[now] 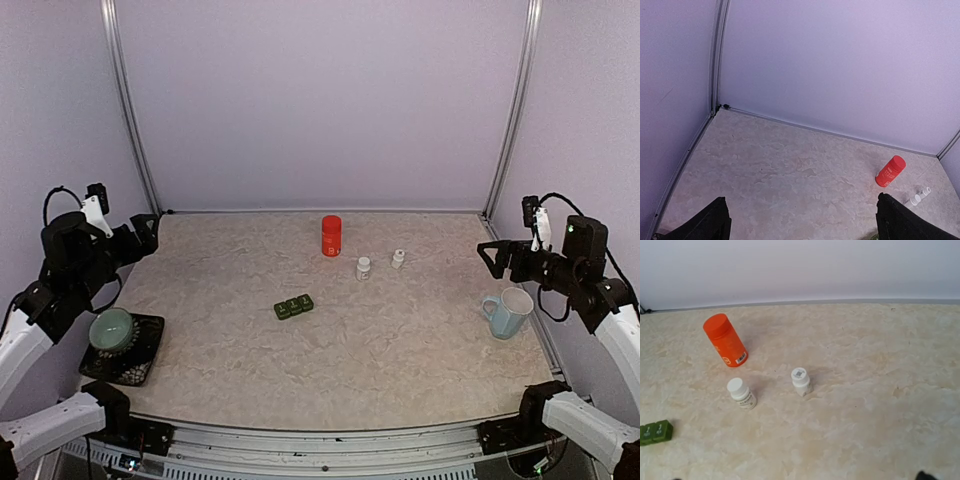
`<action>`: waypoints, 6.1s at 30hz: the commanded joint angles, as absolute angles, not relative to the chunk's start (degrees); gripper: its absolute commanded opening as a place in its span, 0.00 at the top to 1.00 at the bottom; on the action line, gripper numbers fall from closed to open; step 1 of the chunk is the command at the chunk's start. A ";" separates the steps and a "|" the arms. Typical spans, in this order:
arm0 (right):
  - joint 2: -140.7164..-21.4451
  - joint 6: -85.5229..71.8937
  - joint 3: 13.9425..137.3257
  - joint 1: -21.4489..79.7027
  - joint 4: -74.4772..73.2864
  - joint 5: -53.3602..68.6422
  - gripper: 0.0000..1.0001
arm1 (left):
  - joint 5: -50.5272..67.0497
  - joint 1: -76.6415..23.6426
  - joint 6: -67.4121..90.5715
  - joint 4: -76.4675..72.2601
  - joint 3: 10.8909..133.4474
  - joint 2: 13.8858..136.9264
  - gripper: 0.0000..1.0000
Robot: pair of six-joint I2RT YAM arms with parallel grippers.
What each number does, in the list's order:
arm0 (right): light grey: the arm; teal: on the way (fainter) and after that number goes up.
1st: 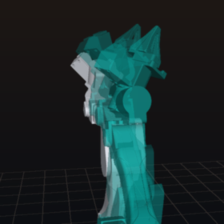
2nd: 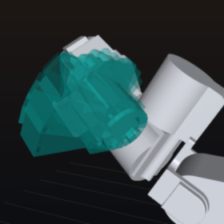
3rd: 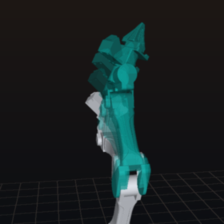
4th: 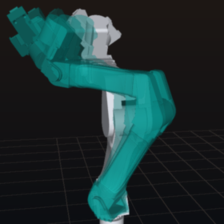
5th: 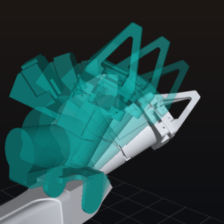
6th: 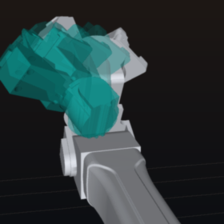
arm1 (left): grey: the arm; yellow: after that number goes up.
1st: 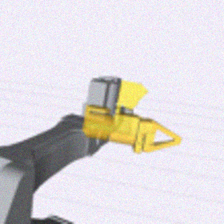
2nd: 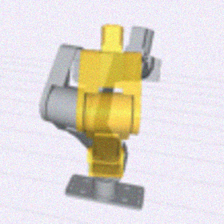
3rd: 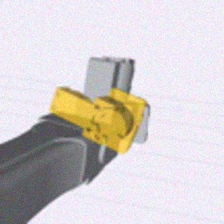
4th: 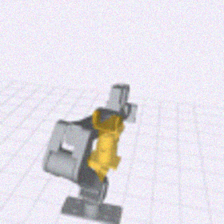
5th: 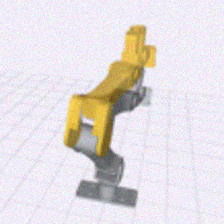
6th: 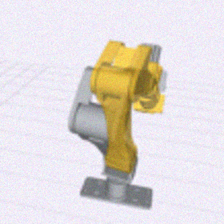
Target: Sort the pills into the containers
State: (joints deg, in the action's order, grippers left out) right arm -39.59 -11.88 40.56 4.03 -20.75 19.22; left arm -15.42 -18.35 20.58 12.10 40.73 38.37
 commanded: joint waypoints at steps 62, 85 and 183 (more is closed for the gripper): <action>-55.75 -15.50 35.91 25.47 -11.04 8.19 0.00 | -22.66 -51.82 9.91 -4.38 54.21 89.52 0.01; -56.22 -17.01 34.63 28.29 -10.15 9.46 0.00 | 8.64 -40.61 -2.80 -15.20 50.89 100.12 0.01; -66.12 -36.54 30.94 31.47 10.43 38.03 0.00 | 9.04 -57.69 -9.54 -13.99 53.54 94.13 0.66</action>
State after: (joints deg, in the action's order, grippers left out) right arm -65.54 -32.80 32.88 30.24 4.78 34.33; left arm 11.18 -55.61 -8.16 -13.72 51.27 96.47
